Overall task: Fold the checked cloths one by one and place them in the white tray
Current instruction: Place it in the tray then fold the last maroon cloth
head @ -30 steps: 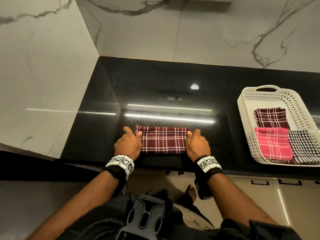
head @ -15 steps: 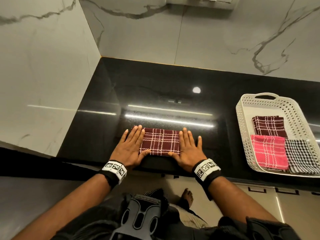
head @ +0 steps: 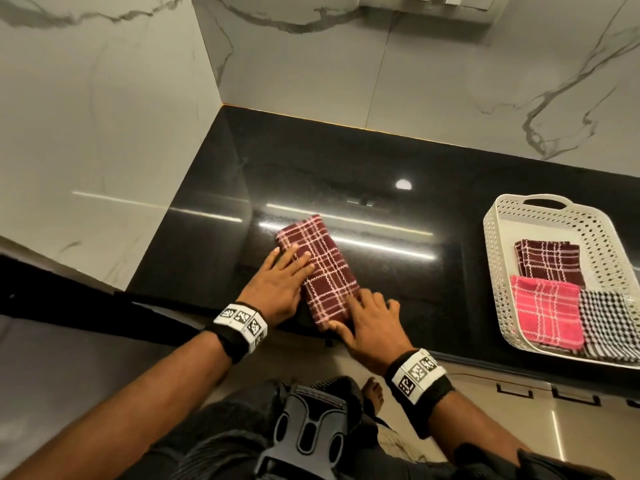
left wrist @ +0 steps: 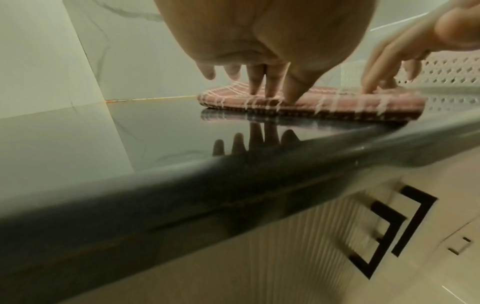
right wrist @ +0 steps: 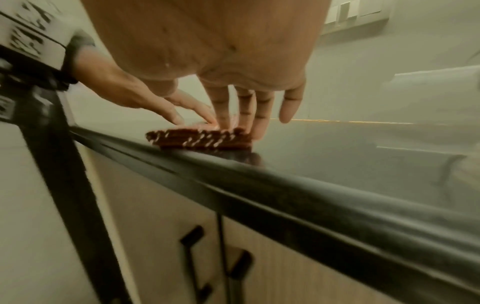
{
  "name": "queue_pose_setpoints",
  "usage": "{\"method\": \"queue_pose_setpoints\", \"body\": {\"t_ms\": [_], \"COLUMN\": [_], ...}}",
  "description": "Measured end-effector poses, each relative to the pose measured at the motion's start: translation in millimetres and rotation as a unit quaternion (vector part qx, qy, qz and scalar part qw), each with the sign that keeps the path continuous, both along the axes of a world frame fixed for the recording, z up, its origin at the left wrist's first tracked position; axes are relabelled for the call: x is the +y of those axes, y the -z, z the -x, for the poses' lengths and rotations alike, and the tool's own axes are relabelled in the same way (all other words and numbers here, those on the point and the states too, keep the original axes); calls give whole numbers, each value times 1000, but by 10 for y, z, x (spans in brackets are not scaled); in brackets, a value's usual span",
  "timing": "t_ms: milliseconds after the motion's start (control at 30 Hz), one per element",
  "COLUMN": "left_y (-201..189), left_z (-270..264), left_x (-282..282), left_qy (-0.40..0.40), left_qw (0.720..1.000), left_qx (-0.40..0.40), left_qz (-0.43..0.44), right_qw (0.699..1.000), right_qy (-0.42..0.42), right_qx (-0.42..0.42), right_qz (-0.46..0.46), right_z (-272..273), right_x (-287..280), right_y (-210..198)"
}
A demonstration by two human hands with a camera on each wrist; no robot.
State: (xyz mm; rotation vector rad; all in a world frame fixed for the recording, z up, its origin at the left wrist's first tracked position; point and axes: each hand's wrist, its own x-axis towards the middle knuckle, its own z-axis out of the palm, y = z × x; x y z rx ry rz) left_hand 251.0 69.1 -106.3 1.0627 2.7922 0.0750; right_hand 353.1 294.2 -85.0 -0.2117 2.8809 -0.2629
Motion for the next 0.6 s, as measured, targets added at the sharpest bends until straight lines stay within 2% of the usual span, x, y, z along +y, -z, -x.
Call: {"method": "queue_pose_setpoints", "body": {"t_ms": [133, 200, 267, 333, 500, 600], "left_y": [30, 153, 265, 340, 412, 390], "left_z": [-162, -322, -425, -456, -554, -572], "left_x": [-157, -264, -311, -293, -292, -310], "left_qy": [61, 77, 72, 57, 33, 26], "left_qw": [997, 995, 996, 998, 994, 975], "left_qx": [-48, -63, -44, -17, 9, -7], "left_qz": [-6, 8, 16, 6, -100, -219], "right_qw": [994, 992, 987, 984, 988, 982], "right_qy": [-67, -114, -149, -164, -152, -103], "right_qx": [46, -7, -66, -74, 4, 90], "right_qz": [67, 58, 17, -11, 29, 130], "right_z": [18, 155, 276, 323, 85, -83], "right_x": [-143, -108, -43, 29, 22, 14], "right_y": [-31, 59, 184, 289, 400, 494]}}
